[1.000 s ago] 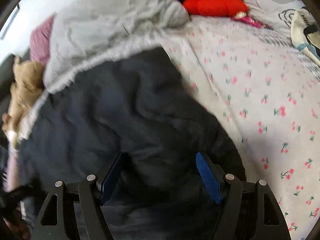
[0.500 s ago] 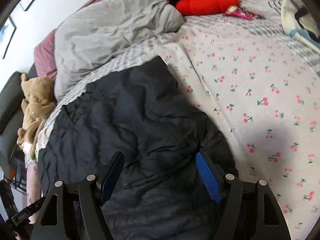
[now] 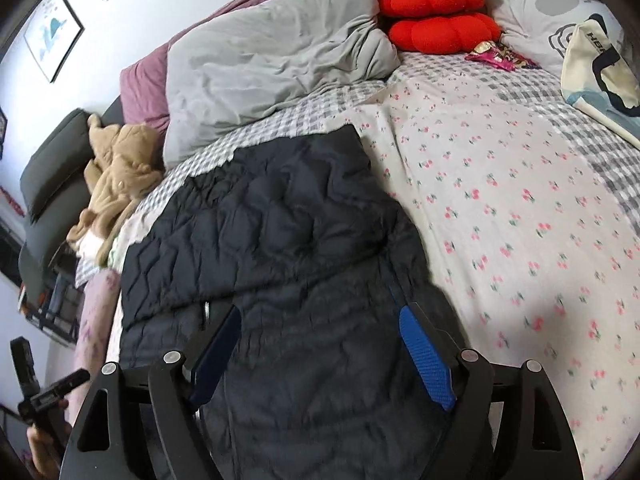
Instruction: Fold large clothes
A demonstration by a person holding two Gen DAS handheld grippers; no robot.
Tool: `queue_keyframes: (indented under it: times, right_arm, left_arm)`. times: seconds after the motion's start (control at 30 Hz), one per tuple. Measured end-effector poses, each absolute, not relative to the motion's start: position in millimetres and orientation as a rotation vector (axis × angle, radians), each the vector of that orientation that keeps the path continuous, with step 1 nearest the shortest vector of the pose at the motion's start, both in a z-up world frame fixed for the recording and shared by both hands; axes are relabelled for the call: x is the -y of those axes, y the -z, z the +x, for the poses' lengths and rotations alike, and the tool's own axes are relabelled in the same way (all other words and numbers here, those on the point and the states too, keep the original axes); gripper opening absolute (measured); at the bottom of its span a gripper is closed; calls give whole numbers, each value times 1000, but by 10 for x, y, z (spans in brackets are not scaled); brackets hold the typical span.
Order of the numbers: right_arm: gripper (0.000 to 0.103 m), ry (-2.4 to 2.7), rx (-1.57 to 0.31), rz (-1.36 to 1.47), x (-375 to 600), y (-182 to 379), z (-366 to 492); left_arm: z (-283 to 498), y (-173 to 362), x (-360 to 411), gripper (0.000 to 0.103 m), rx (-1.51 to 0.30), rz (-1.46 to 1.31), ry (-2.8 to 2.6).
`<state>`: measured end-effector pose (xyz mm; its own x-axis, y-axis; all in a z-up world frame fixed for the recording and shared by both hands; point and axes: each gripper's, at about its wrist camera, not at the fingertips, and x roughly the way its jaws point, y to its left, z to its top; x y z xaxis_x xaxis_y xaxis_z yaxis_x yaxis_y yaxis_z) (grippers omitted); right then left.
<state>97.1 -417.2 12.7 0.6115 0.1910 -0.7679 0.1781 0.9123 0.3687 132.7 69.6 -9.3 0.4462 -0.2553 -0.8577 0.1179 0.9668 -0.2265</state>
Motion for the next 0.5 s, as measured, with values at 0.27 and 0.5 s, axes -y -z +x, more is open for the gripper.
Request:
queue_keyframes:
  times: [0.27,0.5]
  right_arm:
    - [83,-47,-1020,493,4380,-36,462]
    - [83,-84,-1140,631,4619,226,104]
  left_arm:
    - [972,171,-1168,102,-1144,-178,280]
    - [880,430,-1555,102,-1319,-276,282]
